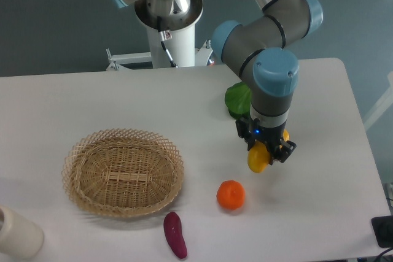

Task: Place the mango in the basket
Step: 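Hold the yellow mango in the gripper above the table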

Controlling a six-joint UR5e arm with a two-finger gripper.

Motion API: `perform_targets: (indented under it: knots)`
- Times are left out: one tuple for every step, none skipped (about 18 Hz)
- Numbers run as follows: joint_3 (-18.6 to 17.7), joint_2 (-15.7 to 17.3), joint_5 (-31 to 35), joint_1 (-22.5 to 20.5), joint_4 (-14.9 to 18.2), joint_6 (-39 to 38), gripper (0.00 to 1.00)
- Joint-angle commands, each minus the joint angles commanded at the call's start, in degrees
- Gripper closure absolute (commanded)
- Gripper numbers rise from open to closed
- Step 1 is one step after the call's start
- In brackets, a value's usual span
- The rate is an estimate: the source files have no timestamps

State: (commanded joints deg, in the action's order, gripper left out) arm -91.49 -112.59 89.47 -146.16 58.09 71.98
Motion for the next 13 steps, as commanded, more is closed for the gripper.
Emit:
perform_targets:
  knots:
    - [0.0,0.0,0.0,0.0,-0.09,0.0,0.43]
    - [0.0,0.0,-0.09,0.0,-0.09,0.0,0.43]
    - [0.09,0.0,0.0,0.0,0.09,0.0,0.43]
    - [0.09,0.0,0.0,0.0,0.09,0.0,0.43]
    - [0.17,0.0,0.0,0.0,0.18,-0.09,0.43]
    - [0.18,0.0,0.0,0.0,0.26,-0.26,0.43]
    - [0.26,0.0,-0.09,0.0,0.35,-0.44,0.43]
    - [0.35,0.0,-0.09,0.0,0.35,-0.53,0.43]
    - [0.35,0.0,-0.17,0.0,0.35,-0.53,0.43]
    - [0.44,0.0,-0.44,0.09,0.44,-0.62,0.43]
    - [0.18,0.0,-0.35,0.09,0.35,-0.7,0.43]
    - [-0.09,0.09,-0.61,0.09,0.44,-0.79,0.44]
    - [-0.26,0.09,-0.62,0.26,0.44,-0.79,0.44]
